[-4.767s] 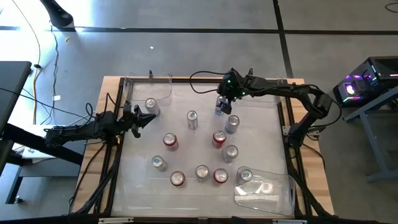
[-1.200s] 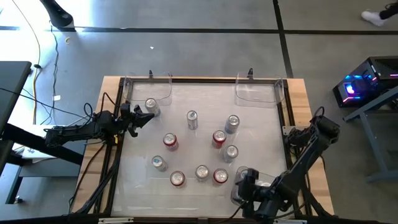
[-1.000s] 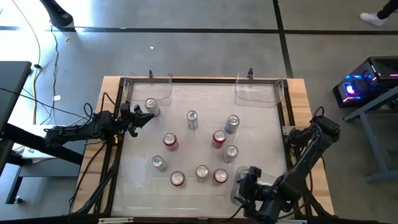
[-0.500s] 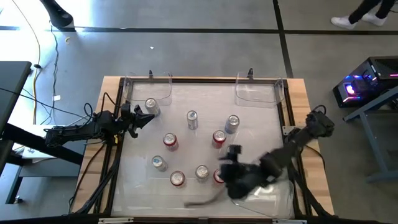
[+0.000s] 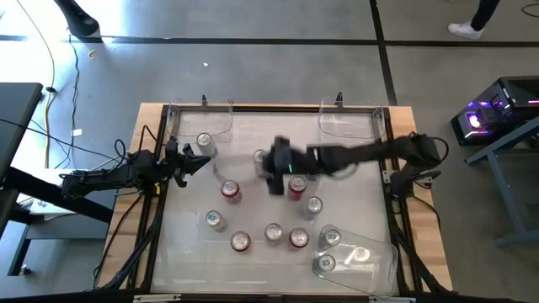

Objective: Sort soda cans
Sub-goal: Put the blue soda can into the bottom transparent bin

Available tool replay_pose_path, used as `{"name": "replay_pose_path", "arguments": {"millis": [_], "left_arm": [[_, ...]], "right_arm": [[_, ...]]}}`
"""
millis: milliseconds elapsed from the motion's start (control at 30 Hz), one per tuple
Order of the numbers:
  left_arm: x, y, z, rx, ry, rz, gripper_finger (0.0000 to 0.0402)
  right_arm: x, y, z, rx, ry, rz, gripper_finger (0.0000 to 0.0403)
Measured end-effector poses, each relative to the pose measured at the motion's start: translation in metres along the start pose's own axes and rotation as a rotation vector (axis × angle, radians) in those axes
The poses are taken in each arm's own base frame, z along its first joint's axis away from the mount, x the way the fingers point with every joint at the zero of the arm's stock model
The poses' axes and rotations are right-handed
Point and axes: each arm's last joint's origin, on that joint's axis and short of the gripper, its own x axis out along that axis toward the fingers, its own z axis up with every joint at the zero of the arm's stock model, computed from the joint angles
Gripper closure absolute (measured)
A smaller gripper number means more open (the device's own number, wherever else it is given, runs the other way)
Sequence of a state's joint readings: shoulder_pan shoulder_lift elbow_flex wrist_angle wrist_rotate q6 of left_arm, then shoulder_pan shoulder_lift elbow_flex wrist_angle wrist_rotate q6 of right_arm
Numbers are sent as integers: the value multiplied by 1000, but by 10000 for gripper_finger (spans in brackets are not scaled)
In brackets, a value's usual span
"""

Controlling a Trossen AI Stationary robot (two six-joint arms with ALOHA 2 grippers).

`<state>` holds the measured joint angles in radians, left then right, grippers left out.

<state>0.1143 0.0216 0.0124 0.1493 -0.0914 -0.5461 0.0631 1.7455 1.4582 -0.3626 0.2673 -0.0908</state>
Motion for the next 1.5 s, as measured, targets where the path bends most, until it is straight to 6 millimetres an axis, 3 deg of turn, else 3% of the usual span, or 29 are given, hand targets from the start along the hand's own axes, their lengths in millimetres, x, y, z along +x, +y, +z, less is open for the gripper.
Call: {"name": "replay_pose_path", "arguments": {"millis": [167, 333, 567, 867, 1067, 1133, 1233, 1300, 1500], "left_arm": [[0, 2, -4, 4, 41, 22, 401], [0, 5, -8, 5, 84, 47, 401], [-1, 5, -9, -1, 90, 51, 401], [0, 5, -9, 6, 88, 50, 401], [0, 5, -9, 7, 88, 50, 401], [0, 5, -8, 7, 88, 50, 401], [0, 5, -8, 8, 88, 50, 401], [0, 5, -8, 16, 87, 49, 401], [0, 5, -8, 13, 85, 50, 401]], "right_arm": [[32, -62, -15, 189, 14, 107, 124], [57, -91, -32, 255, 27, 154, 124], [85, -77, -46, 199, 74, 180, 124], [88, -73, -51, 186, 119, 119, 125], [90, -70, -53, 174, 136, 126, 179], [90, -68, -51, 167, 125, 126, 181], [83, -64, -46, 154, 108, 90, 181], [68, -61, -35, 143, 78, 62, 181], [-17, -43, 11, 78, -112, 67, 181]]}}
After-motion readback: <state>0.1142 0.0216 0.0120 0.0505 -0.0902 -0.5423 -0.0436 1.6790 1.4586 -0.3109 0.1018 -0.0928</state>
